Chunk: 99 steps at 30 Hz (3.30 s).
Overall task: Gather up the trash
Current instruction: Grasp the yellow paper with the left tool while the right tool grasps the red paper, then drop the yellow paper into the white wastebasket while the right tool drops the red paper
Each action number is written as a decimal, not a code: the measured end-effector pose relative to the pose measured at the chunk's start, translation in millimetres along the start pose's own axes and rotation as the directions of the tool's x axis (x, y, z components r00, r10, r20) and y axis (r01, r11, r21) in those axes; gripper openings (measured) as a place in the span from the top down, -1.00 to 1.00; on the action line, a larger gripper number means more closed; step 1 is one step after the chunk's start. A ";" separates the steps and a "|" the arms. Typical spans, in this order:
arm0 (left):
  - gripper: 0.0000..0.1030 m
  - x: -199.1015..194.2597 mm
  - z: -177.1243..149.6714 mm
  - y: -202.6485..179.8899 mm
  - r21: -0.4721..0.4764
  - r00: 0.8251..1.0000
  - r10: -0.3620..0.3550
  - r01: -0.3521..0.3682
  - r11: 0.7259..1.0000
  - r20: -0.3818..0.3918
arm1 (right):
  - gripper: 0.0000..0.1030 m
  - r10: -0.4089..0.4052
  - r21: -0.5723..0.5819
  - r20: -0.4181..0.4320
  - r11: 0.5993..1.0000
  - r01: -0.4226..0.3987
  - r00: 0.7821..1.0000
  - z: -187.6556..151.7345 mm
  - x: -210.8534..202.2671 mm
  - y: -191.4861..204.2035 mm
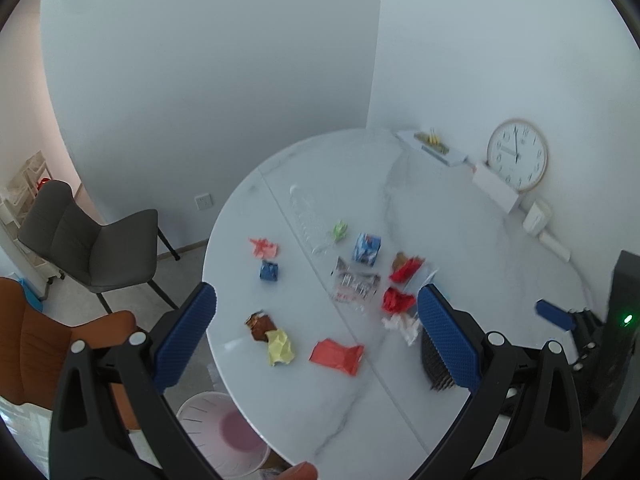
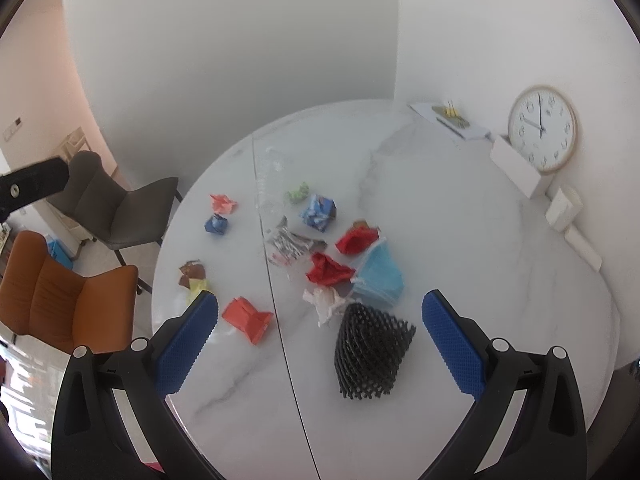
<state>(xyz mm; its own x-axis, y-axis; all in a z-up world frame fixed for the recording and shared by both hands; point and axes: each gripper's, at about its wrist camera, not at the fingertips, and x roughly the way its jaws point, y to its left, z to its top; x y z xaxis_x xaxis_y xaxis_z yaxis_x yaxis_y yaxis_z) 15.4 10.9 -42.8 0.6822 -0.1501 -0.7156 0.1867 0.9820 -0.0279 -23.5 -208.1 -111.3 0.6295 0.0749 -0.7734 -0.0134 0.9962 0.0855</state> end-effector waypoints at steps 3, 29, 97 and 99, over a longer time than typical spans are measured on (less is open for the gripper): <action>-0.88 15.8 -16.0 5.6 0.032 1.000 -0.009 0.010 0.999 -0.024 | -0.97 0.014 0.046 -0.045 0.999 -0.012 0.999 -25.9 15.4 -16.5; -0.40 231.2 -120.4 54.9 0.016 0.935 -0.045 0.054 0.998 -0.352 | -0.97 -0.030 0.140 -0.157 0.989 0.052 0.987 -77.2 94.2 -20.4; -0.21 156.3 -282.6 212.9 -0.147 0.814 -0.162 0.095 0.985 -0.557 | 0.28 0.410 -0.292 -0.457 0.769 -0.568 0.790 -96.1 142.9 274.6; -0.27 153.5 -281.2 220.3 -0.152 0.820 -0.165 0.096 0.984 -0.548 | 0.28 0.403 -0.285 -0.461 0.776 -0.562 0.791 -100.7 147.4 286.2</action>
<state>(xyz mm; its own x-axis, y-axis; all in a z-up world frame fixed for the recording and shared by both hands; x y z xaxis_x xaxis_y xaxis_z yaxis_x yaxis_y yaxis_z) -37.5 236.5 -355.1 0.1408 -0.2223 -0.9648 0.1417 0.9690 -0.2026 -12.8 92.5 -264.1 0.1343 0.4808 -0.8665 -0.5858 0.7438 0.3219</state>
